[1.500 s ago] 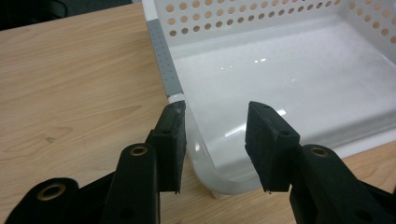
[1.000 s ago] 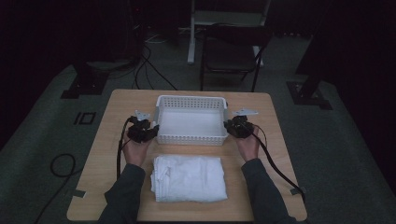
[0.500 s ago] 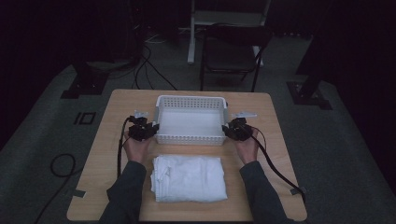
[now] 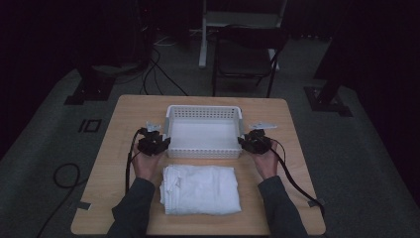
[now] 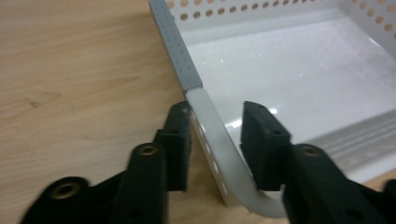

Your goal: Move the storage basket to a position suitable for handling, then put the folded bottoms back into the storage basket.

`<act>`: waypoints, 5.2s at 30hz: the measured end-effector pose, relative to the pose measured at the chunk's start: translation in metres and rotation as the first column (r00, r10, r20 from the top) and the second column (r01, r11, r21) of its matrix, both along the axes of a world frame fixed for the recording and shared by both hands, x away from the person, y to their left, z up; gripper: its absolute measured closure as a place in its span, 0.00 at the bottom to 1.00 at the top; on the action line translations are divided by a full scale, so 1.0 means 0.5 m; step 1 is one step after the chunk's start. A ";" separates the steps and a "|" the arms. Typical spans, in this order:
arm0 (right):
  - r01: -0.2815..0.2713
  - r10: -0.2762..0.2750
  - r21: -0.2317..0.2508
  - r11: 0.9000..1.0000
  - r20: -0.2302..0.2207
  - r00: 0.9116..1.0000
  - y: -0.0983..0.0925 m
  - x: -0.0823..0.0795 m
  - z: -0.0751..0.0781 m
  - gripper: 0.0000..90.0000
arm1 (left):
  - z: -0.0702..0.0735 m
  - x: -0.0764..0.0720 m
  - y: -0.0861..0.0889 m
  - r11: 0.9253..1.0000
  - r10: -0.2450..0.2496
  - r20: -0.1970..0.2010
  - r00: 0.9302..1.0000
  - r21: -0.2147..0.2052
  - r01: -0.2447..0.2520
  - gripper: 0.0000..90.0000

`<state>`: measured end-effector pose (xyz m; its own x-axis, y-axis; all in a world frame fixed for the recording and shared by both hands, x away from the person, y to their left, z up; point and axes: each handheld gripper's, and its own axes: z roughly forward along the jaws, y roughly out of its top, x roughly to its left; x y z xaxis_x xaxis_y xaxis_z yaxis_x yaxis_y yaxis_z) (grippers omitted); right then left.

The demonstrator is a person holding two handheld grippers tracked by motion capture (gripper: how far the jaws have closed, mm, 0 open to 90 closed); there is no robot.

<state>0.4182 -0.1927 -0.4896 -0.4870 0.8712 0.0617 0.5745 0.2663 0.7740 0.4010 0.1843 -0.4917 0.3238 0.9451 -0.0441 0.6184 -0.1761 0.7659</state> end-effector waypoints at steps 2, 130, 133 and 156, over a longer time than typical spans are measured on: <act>0.007 -0.007 -0.003 1.000 0.034 0.999 -0.001 -0.005 0.003 0.69 | 0.005 -0.002 0.006 1.000 0.020 0.029 0.999 0.002 -0.020 0.55; -0.080 0.080 -0.132 0.988 -0.003 0.997 0.048 -0.171 -0.074 0.39 | 0.020 -0.188 -0.093 0.960 -0.240 0.067 0.968 -0.132 0.247 0.16; -0.080 0.081 -0.133 0.988 0.000 0.997 0.048 -0.172 -0.073 0.39 | 0.013 -0.186 -0.101 0.966 -0.229 0.062 0.971 -0.111 0.235 0.14; -0.076 0.078 -0.119 0.990 0.016 0.997 0.041 -0.187 -0.061 0.38 | -0.078 -0.159 -0.097 0.983 -0.177 -0.025 0.984 -0.053 0.176 0.13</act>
<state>0.3248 -0.1720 -0.5200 -0.5529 0.8317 -0.0501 0.5329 0.3992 0.7461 0.3214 0.1358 -0.5306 0.4832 0.8695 -0.1023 0.6036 -0.2462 0.7583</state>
